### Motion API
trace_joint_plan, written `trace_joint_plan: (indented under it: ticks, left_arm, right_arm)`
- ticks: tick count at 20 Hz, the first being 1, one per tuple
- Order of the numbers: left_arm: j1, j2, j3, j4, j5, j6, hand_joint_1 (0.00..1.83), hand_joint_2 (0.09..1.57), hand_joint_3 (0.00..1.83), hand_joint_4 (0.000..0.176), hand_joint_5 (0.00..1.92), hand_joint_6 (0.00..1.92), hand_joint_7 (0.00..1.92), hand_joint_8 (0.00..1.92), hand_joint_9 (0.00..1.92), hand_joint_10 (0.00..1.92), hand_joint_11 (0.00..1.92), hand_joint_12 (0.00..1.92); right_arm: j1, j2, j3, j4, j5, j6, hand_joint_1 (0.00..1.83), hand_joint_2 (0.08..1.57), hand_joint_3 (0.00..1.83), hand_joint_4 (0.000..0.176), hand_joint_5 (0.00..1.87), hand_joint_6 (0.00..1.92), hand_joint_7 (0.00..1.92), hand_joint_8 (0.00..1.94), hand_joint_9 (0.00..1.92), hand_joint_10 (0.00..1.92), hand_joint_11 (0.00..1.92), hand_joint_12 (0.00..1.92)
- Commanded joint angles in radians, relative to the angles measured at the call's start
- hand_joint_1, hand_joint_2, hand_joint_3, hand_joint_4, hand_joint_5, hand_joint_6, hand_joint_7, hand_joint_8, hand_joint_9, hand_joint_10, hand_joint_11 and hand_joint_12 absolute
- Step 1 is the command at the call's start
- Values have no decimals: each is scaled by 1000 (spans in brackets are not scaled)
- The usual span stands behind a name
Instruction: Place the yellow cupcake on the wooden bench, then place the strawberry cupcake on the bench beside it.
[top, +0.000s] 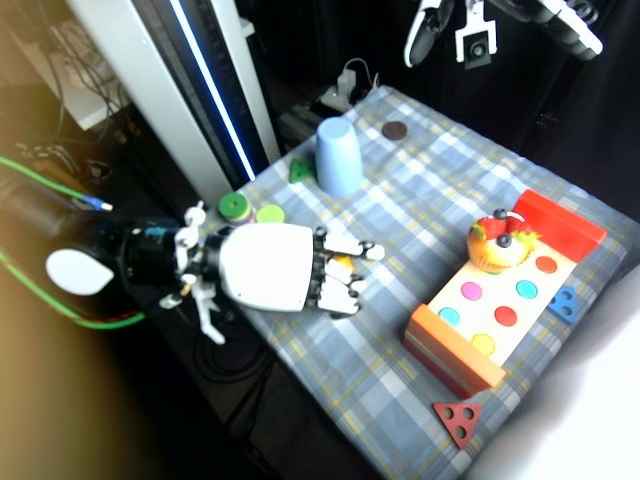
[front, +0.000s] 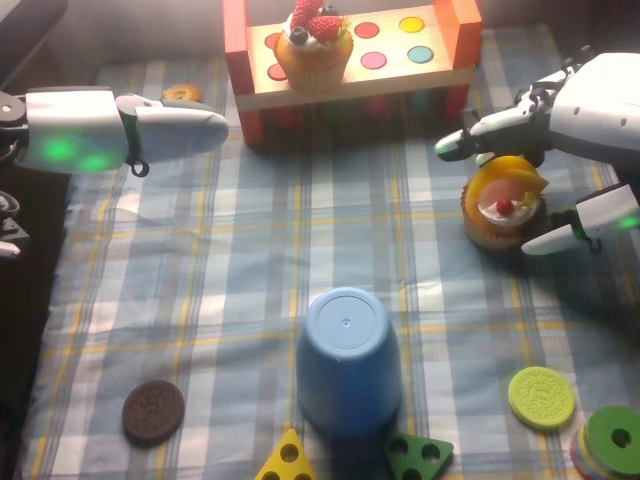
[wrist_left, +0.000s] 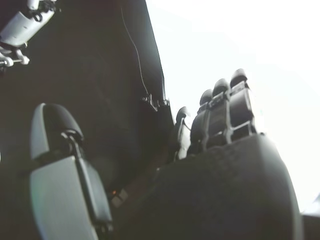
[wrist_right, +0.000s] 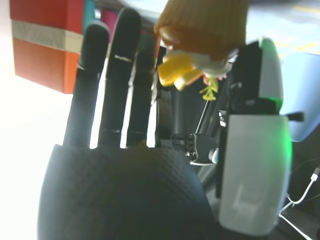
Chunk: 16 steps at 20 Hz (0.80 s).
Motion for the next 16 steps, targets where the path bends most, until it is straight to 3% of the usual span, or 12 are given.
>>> trace_joint_plan:
  ticks: [1, 2, 3, 4, 6, 7, 9, 10, 11, 13, 14, 16]
  left_arm:
    - [-6, 1, -2, 2, -122, -7, 864, 824, 7, 176, 0, 0, 0, 0, 0, 0, 0, 0]
    - [-6, 1, -2, 1, -122, -7, 844, 822, 5, 176, 0, 0, 0, 0, 0, 0, 0, 0]
    - [-6, 0, -2, 1, -123, -7, 840, 823, 5, 176, 0, 0, 0, 0, 0, 0, 0, 0]
    - [-6, 0, -2, 1, -122, -9, 840, 823, 5, 176, 0, 0, 0, 0, 0, 0, 0, 0]
    - [-5, 0, -2, 1, -122, -13, 842, 821, 3, 176, 0, 0, 0, 0, 0, 0, 0, 0]
    - [-5, 0, -2, 0, -122, -14, 834, 821, 2, 176, 0, 0, 0, 0, 0, 0, 0, 0]
    - [-4, 0, -2, -2, -122, -15, 858, 816, 0, 176, 0, 0, 0, 0, 0, 0, 0, 0]
    - [-3, 0, -2, -3, -122, -15, 849, 819, 1, 176, 0, 0, 0, 0, 0, 0, 0, 0]
    - [-3, 0, -2, -4, -122, -16, 838, 819, 1, 176, 0, 0, 0, 0, 0, 0, 0, 0]
    - [-3, 0, -2, -4, -121, -16, 835, 817, 0, 176, 0, 0, 0, 0, 0, 0, 0, 0]
    - [-2, 0, -2, -6, -120, -16, 826, 817, 0, 168, 0, 0, 0, 0, 0, 0, 0, 0]
    - [0, 0, -2, -7, -120, -16, 842, 811, 0, 156, 0, 0, 0, 0, 0, 0, 79, 36]
  right_arm:
    - [13, -3, 5, 17, 68, -7, 1136, 892, 16, 49, 615, 1, 541, 882, 626, 1830, 644, 1874]
    - [13, -4, 5, 16, 68, -7, 1147, 876, 2, 0, 688, 9, 430, 1347, 575, 1884, 763, 1919]
    - [13, -5, 5, 16, 68, -7, 1186, 892, 3, 0, 794, 18, 646, 1399, 758, 1869, 873, 1921]
    - [13, -6, 5, 17, 68, -5, 1186, 892, 3, 0, 794, 18, 646, 1399, 758, 1869, 873, 1921]
    - [13, -7, 5, 17, 68, 0, 1354, 979, 6, 0, 997, 26, 1112, 746, 940, 1251, 804, 1690]
    - [13, -7, 6, 17, 68, 3, 1272, 1107, 0, 0, 1025, 664, 1016, 1161, 1039, 1224, 872, 1649]
    - [13, -10, 10, 17, 69, 18, 1269, 1116, 0, 0, 1009, 726, 1008, 1185, 1037, 1132, 858, 1574]
    - [13, -12, 15, 17, 80, 33, 1257, 1103, 0, 0, 994, 810, 1060, 1035, 1070, 818, 838, 1386]
    - [13, -12, 23, 17, 106, 64, 1285, 1052, 0, 0, 1166, 477, 1130, 950, 1135, 836, 909, 1414]
    - [16, -12, 38, 25, 156, 116, 1280, 1074, 6, 0, 1067, 624, 1107, 1010, 1097, 1013, 924, 1564]
    - [26, -10, 43, 40, 190, 128, 1185, 1112, 0, 0, 992, 898, 1053, 1114, 1041, 1429, 972, 1749]
    - [68, 0, 44, 54, 229, 128, 1163, 1102, 0, 0, 1015, 904, 1010, 1487, 1029, 1792, 1036, 1911]
